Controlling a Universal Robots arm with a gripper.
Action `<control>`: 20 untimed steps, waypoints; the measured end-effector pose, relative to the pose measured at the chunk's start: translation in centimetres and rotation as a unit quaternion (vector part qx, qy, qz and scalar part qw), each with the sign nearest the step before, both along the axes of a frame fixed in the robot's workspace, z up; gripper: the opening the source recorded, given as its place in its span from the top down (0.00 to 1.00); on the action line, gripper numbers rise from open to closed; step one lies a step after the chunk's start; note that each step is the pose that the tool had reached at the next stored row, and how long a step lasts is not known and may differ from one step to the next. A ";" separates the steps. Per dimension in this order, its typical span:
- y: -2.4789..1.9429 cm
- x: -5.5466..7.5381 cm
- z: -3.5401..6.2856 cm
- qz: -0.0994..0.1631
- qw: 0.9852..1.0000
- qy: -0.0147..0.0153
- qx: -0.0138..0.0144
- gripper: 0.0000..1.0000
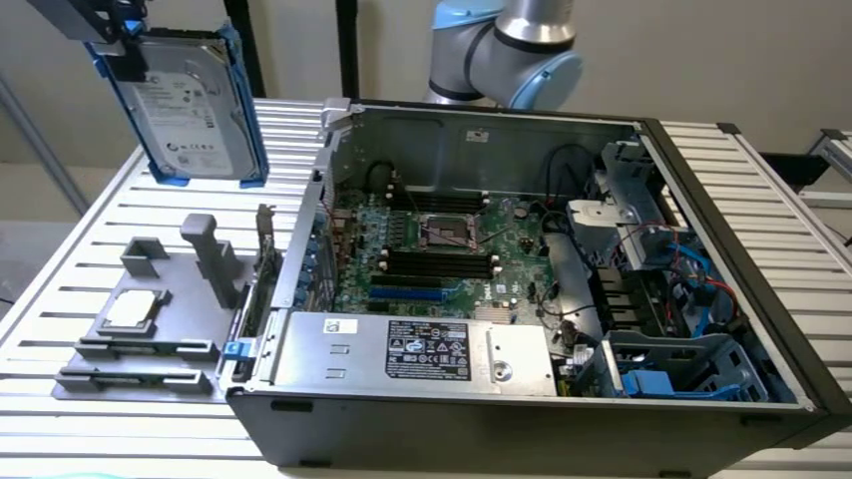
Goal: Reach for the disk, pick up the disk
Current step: 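Pick up the disk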
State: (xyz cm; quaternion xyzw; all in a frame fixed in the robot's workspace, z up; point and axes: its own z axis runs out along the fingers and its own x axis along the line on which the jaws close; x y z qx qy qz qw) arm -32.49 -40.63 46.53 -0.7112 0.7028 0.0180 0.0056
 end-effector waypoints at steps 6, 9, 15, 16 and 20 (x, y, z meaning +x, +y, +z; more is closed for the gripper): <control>-0.78 2.7 1.12 0.000 1.000 0.000 0.001 0.67; -1.18 4.1 1.53 0.000 1.000 0.001 0.001 0.67; -2.08 6.9 1.90 0.000 1.000 0.001 0.001 0.67; -2.23 7.3 1.94 0.000 1.000 0.001 0.001 0.67; -2.85 9.1 2.05 0.000 1.000 0.001 0.001 0.67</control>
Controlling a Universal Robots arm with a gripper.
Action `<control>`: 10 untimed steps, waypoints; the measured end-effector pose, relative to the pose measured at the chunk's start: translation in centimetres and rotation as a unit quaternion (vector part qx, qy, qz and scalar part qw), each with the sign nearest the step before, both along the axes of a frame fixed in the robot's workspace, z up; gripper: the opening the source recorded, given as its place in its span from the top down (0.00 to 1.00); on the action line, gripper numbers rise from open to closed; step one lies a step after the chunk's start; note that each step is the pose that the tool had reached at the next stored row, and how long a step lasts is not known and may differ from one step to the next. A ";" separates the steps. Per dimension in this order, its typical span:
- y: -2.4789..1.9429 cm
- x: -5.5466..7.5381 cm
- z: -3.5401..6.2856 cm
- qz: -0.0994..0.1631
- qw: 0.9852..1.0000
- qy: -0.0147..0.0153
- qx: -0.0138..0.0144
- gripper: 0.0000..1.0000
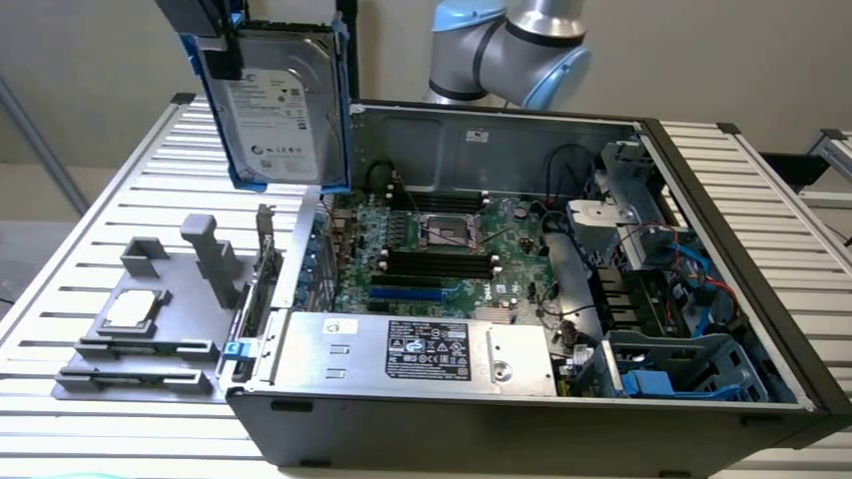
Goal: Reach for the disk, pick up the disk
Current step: 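Pick up the disk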
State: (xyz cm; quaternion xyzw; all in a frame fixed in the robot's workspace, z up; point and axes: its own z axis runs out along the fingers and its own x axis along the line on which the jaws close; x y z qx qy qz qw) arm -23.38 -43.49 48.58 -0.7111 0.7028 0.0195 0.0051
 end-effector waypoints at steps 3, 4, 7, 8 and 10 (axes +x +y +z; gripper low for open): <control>-0.47 1.4 0.05 0.000 1.000 0.000 0.000 0.67; -0.62 1.8 0.07 0.000 1.000 0.000 0.000 0.67; -1.08 3.2 0.12 0.000 1.000 0.000 0.000 0.67; -1.24 3.6 0.14 0.000 1.000 0.000 0.000 0.67; -1.55 4.5 0.17 0.000 1.000 0.001 0.000 0.67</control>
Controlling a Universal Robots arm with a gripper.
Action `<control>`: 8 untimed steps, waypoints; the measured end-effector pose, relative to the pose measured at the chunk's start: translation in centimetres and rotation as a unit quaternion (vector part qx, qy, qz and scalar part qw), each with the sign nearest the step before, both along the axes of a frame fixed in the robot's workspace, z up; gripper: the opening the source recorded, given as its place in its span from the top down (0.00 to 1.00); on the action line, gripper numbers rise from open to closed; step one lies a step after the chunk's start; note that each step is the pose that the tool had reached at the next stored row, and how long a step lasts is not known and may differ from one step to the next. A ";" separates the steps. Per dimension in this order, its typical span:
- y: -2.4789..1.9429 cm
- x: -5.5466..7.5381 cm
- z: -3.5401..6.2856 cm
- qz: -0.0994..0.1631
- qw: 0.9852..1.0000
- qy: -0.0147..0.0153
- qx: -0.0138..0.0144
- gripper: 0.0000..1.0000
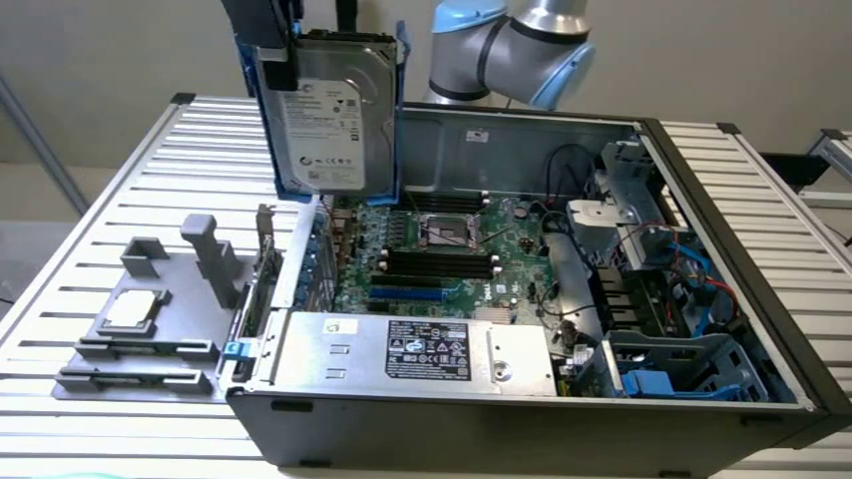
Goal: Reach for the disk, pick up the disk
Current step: 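Pick up the disk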
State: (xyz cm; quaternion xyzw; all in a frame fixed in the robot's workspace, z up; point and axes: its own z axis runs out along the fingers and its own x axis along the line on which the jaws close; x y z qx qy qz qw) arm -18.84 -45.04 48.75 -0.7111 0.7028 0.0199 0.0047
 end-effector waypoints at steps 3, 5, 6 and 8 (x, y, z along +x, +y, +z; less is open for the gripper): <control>-0.47 1.3 0.03 0.000 1.000 0.000 0.000 0.67; -0.78 2.3 0.06 0.000 1.000 0.000 0.000 0.67; -0.94 2.8 0.08 0.000 1.000 0.000 0.000 0.67; -1.38 4.1 0.13 0.000 1.000 0.001 0.000 0.67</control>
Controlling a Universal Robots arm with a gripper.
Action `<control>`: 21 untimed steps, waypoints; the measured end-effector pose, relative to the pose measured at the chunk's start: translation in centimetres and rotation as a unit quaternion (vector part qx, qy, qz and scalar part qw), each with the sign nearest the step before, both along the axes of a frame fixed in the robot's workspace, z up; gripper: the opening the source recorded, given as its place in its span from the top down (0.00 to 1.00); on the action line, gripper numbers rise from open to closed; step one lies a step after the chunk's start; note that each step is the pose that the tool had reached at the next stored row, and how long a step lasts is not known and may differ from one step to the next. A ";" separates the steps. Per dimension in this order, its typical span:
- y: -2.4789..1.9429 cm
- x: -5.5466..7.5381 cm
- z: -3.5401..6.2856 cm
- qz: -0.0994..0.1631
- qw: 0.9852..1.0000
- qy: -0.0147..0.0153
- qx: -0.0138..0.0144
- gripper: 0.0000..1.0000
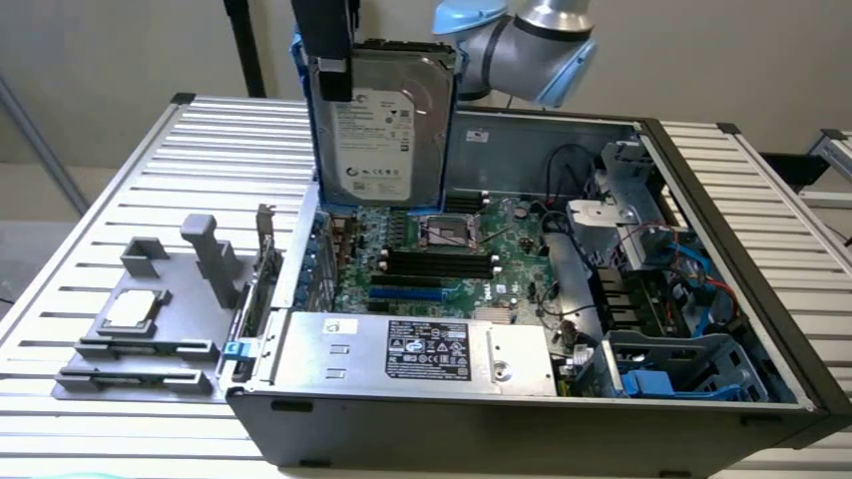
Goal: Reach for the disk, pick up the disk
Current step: 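Pick up the disk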
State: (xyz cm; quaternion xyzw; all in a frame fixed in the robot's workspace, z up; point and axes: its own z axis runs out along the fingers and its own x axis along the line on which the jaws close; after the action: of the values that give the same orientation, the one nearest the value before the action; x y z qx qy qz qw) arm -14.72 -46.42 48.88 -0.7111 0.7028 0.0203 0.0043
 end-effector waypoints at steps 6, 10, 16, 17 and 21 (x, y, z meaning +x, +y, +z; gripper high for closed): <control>-0.86 2.7 0.09 0.000 1.000 0.000 0.000 0.67; -1.43 4.5 0.15 0.000 1.000 0.000 0.000 0.67; -2.30 7.2 0.23 0.000 1.000 0.001 0.000 0.67; -2.45 7.7 0.24 0.000 1.000 0.001 0.000 0.67; -3.03 9.5 0.28 0.000 1.000 0.001 0.000 0.67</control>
State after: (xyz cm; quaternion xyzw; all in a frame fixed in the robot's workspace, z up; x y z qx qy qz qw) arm -5.20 -49.45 49.17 -0.7111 0.7028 0.0209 0.0037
